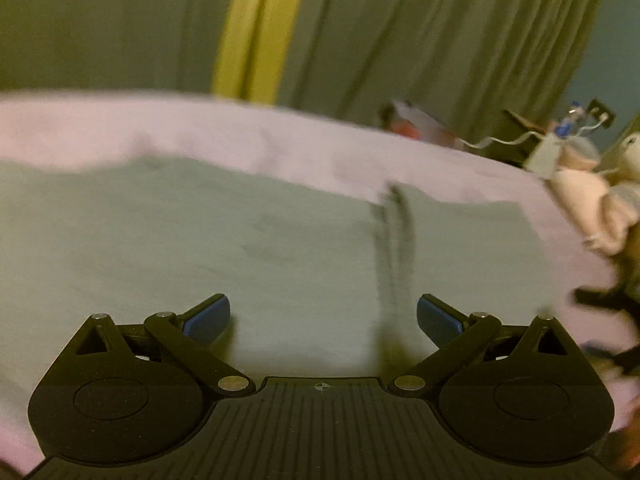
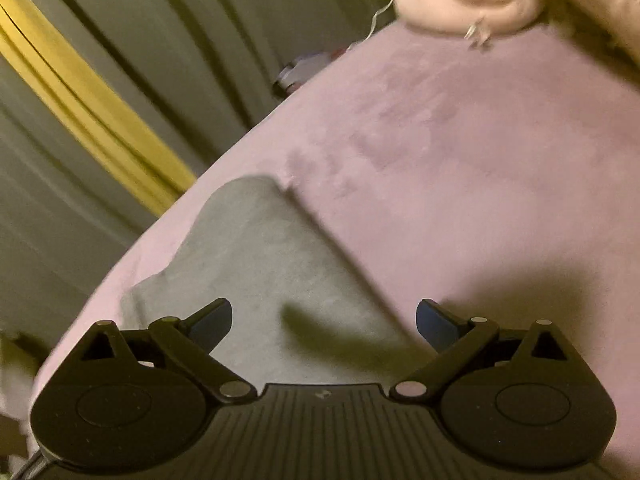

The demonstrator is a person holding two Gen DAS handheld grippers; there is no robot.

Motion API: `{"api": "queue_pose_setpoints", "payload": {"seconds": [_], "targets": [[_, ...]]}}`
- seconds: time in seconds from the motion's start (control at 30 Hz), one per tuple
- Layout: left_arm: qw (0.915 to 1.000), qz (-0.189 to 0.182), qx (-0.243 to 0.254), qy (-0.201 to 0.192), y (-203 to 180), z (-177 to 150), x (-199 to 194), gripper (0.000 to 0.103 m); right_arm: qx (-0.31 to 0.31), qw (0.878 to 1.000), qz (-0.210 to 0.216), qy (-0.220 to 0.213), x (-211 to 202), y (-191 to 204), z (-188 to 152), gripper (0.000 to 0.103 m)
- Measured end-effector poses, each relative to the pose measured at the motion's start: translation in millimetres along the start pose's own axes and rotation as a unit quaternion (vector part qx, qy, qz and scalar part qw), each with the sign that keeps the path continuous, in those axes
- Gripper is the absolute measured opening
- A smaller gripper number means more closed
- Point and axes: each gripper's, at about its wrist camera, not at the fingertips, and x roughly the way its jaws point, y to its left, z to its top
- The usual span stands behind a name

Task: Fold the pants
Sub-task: 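Pinch the center crease with the left tool while the right tool rests by the leg end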

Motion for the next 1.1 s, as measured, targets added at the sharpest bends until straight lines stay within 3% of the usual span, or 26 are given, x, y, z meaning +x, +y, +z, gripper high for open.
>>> {"api": "queue_pose_setpoints", "payload": {"seconds": [0.13,0.23,0.4,0.43,0.5,0.57,0.67,0.77,0.83,0.9,1.1], "targets": [[0.9955,-0.028,-0.043,0.079,-12.4,5.8,44.9,0.103,0.020,1.000,-0.003,0.018,8.4,-11.7,2.2,0.099],[0.9929,-0.036,-0.056,0.099,-15.0,4.9,60.1,0.093,0.033,0.999,0.010,0.015,3.1,-17.4,2.1,0.099],[0.9942,-0.023,-0.043,0.096,-19.8,8.1,60.5,0.062,0.026,0.999,0.012,0.018,7.3,-10.3,-3.8,0.099],[0.9938,-0.027,-0.044,0.098,-19.1,8.2,61.0,0.060,0.025,0.999,0.010,0.019,9.2,-9.4,-3.8,0.099],[0.9933,-0.038,-0.043,0.100,-20.3,8.5,59.3,0.042,0.021,1.000,0.008,0.021,10.6,-8.4,-4.1,0.099],[0.9922,-0.048,-0.045,0.105,-24.3,8.3,60.8,0.032,0.021,1.000,0.008,0.021,9.9,-8.4,-4.4,0.099],[0.9937,-0.038,-0.033,0.100,-34.6,7.5,63.6,0.033,0.025,0.999,0.011,0.021,9.1,-10.2,-4.2,0.099],[0.9936,-0.043,-0.034,0.098,-35.8,6.8,66.2,0.043,0.024,0.999,0.012,0.023,8.9,-10.4,-4.1,0.099],[0.9938,-0.043,-0.030,0.097,-38.1,7.7,69.1,0.043,0.021,0.999,0.011,0.024,9.8,-9.2,-4.2,0.099],[0.9948,-0.037,-0.023,0.092,-40.6,8.9,69.2,0.026,0.020,0.999,0.010,0.024,10.3,-8.4,-4.3,0.099],[0.9940,-0.059,-0.048,0.078,-32.2,12.1,53.4,0.018,0.027,0.999,0.016,0.020,8.6,-10.8,-4.6,0.099]]}}
